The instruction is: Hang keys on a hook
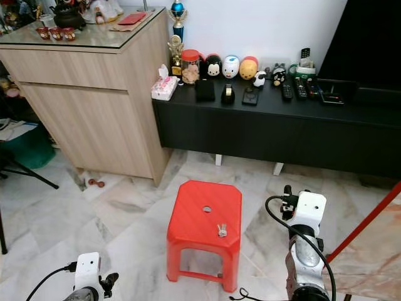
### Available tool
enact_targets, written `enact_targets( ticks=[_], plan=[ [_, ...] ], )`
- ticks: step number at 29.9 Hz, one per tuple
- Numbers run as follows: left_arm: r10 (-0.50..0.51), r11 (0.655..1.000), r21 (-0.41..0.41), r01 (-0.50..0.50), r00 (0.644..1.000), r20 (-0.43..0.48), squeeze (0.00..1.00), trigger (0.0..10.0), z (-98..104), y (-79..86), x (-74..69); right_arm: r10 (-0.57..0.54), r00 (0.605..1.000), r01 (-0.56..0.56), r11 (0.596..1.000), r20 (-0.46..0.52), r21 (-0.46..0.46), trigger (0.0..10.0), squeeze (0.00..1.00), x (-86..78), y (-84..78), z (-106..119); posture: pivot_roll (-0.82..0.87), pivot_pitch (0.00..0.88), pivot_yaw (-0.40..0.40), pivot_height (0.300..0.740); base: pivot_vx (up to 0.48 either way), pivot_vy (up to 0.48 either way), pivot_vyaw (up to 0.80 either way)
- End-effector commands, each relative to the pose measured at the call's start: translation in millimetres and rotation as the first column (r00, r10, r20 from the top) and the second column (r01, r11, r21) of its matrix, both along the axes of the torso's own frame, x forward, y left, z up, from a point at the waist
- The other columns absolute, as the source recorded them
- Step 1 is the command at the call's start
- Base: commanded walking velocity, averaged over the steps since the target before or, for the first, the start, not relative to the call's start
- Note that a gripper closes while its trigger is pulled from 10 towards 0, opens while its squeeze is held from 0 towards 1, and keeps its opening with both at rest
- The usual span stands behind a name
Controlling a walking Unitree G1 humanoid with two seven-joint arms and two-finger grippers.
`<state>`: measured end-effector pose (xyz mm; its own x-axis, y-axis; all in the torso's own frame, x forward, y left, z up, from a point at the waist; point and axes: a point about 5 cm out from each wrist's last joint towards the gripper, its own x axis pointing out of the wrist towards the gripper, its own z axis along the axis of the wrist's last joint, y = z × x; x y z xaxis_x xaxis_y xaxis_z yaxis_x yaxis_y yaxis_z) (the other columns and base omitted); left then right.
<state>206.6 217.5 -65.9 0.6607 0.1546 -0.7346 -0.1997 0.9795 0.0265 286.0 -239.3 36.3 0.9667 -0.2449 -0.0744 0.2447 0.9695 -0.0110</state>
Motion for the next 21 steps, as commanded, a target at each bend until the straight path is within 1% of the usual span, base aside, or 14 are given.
enact_targets(
  ticks=[1, 2, 6, 8, 10, 12, 18, 21],
  plan=[
    [0.017, 1.000, 0.004, -0.017, 0.999, -0.028, 0.00, 10.0, -4, 2.4, -7.2, 0.012, 1.000, -0.012, 1.000, 0.022, 0.006, 10.0, 0.00, 3.3, 3.6, 4, 0.09, 0.000, -0.019, 0.740, 0.000, -0.270, 0.00],
    [0.013, 1.000, 0.006, -0.013, 0.999, -0.035, 0.00, 10.0, -5, 2.6, -10.3, 0.028, 0.999, -0.028, 1.000, 0.046, 0.010, 10.0, 0.00, 7.2, 5.2, 10, 0.10, 0.000, -0.021, 0.740, 0.000, 0.000, 0.00],
    [0.015, 1.000, 0.006, -0.014, 0.999, -0.040, 0.00, 10.0, -7, 2.6, -13.1, 0.034, 0.998, -0.035, 0.999, 0.058, 0.009, 10.0, 0.00, 7.8, 5.4, 12, 0.10, 0.010, -0.020, 0.740, 0.000, 0.000, 0.00],
    [-0.003, 1.000, 0.005, 0.004, 0.999, -0.052, 0.00, 10.0, -8, 1.8, -16.1, 0.015, 0.997, -0.016, 1.000, 0.077, 0.012, 10.0, 0.00, 6.4, 2.6, 15, 0.10, 0.022, -0.013, 0.740, 0.000, -0.137, 0.00],
    [-0.017, 1.000, 0.005, 0.017, 0.998, -0.052, 0.00, 10.0, -9, 1.6, -17.6, 0.005, 0.995, -0.006, 1.000, 0.099, 0.017, 10.0, 0.00, 5.3, 1.5, 18, 0.09, 0.029, -0.009, 0.740, 0.000, 0.281, 0.00],
    [-0.096, 0.995, 0.031, 0.098, 0.994, -0.057, 0.00, 10.0, -8, 1.3, -17.1, 0.015, 0.994, -0.017, 1.000, 0.108, 0.018, 10.0, 0.00, 4.7, 5.9, 18, 0.10, 0.037, -0.011, 0.740, 0.000, 0.281, 0.00],
    [-0.080, 0.996, 0.033, 0.082, 0.995, -0.056, 0.00, 10.0, -10, 2.6, -20.2, 0.039, 0.993, -0.042, 0.999, 0.114, 0.025, 10.0, 0.00, 4.7, 10.1, 20, 0.11, 0.047, -0.010, 0.740, 0.000, 0.281, 0.00],
    [-0.087, 0.995, 0.032, 0.090, 0.994, -0.062, 0.00, 10.0, -10, 2.9, -21.8, 0.022, 0.993, -0.027, 0.999, 0.118, 0.041, 10.0, 0.00, 3.7, 9.1, 21, 0.10, 0.051, -0.009, 0.740, 0.000, 0.295, 0.00]
  ],
)
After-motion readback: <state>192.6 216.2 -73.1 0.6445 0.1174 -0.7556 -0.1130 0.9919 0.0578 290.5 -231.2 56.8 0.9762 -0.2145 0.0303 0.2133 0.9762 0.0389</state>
